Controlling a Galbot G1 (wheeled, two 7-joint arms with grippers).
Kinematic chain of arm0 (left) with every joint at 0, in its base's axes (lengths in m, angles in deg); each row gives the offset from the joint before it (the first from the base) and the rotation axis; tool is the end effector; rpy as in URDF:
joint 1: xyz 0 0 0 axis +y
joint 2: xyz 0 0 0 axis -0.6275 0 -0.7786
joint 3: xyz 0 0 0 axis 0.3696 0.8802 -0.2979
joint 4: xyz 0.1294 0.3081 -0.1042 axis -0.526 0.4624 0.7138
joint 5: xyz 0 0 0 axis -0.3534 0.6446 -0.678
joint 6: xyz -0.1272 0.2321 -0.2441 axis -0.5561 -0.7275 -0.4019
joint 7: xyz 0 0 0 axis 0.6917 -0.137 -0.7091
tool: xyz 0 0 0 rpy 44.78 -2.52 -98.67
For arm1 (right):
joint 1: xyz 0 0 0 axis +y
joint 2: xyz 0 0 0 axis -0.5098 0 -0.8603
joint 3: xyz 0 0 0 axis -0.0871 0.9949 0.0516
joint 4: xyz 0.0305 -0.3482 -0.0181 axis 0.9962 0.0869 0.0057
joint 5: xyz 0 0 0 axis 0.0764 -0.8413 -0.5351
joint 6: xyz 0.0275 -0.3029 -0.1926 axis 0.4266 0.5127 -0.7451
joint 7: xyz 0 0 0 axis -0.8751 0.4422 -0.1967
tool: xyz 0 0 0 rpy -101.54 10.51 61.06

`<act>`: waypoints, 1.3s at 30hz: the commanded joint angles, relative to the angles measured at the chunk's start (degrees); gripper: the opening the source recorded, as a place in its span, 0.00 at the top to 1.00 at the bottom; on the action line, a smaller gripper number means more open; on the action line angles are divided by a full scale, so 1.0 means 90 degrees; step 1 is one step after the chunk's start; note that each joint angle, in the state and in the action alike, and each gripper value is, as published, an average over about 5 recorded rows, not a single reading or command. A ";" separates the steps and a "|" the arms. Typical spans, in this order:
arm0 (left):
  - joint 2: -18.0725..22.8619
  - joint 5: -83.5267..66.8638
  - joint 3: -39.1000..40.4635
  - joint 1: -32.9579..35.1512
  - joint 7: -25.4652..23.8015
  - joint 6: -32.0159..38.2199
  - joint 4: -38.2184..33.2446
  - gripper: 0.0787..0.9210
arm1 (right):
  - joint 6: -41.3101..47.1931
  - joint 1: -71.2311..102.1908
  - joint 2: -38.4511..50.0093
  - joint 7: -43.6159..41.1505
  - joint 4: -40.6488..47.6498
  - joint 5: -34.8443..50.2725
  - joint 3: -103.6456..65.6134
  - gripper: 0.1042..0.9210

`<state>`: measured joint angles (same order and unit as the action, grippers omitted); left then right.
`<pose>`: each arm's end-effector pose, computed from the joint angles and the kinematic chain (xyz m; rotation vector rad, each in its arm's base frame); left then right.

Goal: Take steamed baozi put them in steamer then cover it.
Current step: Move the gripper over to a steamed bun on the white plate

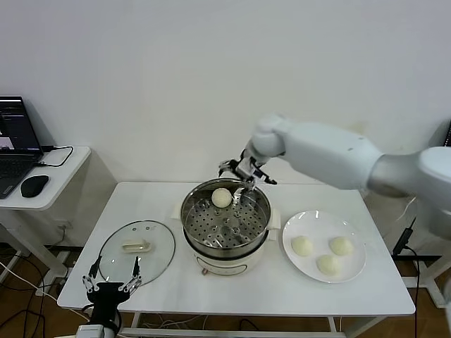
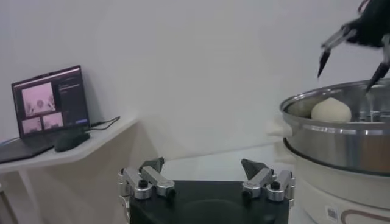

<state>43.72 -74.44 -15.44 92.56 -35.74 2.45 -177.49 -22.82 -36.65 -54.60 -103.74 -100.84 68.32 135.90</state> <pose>0.1340 0.0523 -0.2814 0.1848 -2.9694 -0.3507 0.5728 0.0572 -0.0288 1.6289 -1.2158 2.0874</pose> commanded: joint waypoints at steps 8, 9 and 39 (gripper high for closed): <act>-0.0268 -0.0086 0.0019 -0.0101 -0.0001 -0.0011 0.0076 0.12 | 0.2709 0.0069 0.3497 -0.0127 -0.2401 0.1178 0.0098 0.12; -0.0283 -0.0093 0.0011 -0.0102 0.0000 -0.0011 0.0082 0.12 | 0.2711 0.0233 0.3606 -0.0082 -0.2428 0.1086 0.0041 0.12; -0.0155 -0.0100 -0.0286 0.0052 0.0016 0.0003 0.0197 0.12 | 0.2228 0.3558 0.2513 0.0122 -0.0703 -0.0540 -0.1852 0.12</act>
<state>42.37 -75.31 -17.53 92.93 -35.64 2.42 -175.81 -2.49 -10.56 -28.03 -102.76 -111.89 65.67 122.77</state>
